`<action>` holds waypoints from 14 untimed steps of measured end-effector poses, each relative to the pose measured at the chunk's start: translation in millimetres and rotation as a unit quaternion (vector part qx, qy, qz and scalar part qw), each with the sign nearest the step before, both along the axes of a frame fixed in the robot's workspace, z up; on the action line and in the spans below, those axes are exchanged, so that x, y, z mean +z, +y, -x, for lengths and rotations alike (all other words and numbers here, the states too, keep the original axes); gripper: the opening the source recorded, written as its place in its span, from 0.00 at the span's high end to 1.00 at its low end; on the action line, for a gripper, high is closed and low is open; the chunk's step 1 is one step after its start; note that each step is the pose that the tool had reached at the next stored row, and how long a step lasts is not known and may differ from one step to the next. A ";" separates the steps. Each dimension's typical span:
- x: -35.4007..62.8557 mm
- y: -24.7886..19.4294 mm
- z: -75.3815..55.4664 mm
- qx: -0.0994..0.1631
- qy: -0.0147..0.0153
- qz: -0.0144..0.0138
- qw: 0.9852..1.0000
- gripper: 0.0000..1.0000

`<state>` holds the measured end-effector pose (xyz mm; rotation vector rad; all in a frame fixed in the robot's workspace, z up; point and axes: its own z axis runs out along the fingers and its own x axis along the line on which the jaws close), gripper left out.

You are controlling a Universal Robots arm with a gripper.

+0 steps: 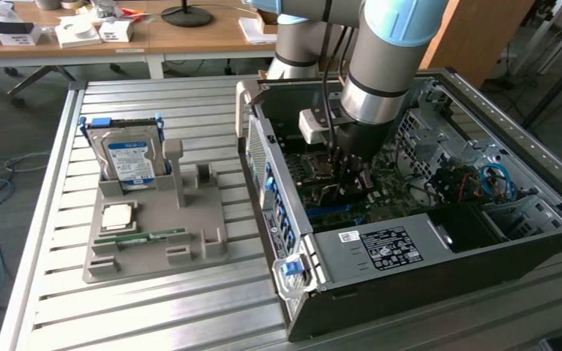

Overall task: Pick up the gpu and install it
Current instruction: 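Insert the gpu into the slot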

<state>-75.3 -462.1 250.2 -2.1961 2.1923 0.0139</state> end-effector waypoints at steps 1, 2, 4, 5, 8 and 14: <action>0.0 0.0 0.0 0.000 0.000 0.000 1.000 0.74; 0.0 0.0 0.0 0.000 0.000 0.000 1.000 0.74; 0.0 0.0 0.0 0.000 0.000 0.000 1.000 0.74; 0.0 0.0 0.0 0.000 0.000 0.000 1.000 0.74; 0.0 0.0 0.0 0.000 0.000 0.000 1.000 0.74; 0.1 0.0 0.0 0.000 0.000 0.000 1.000 0.74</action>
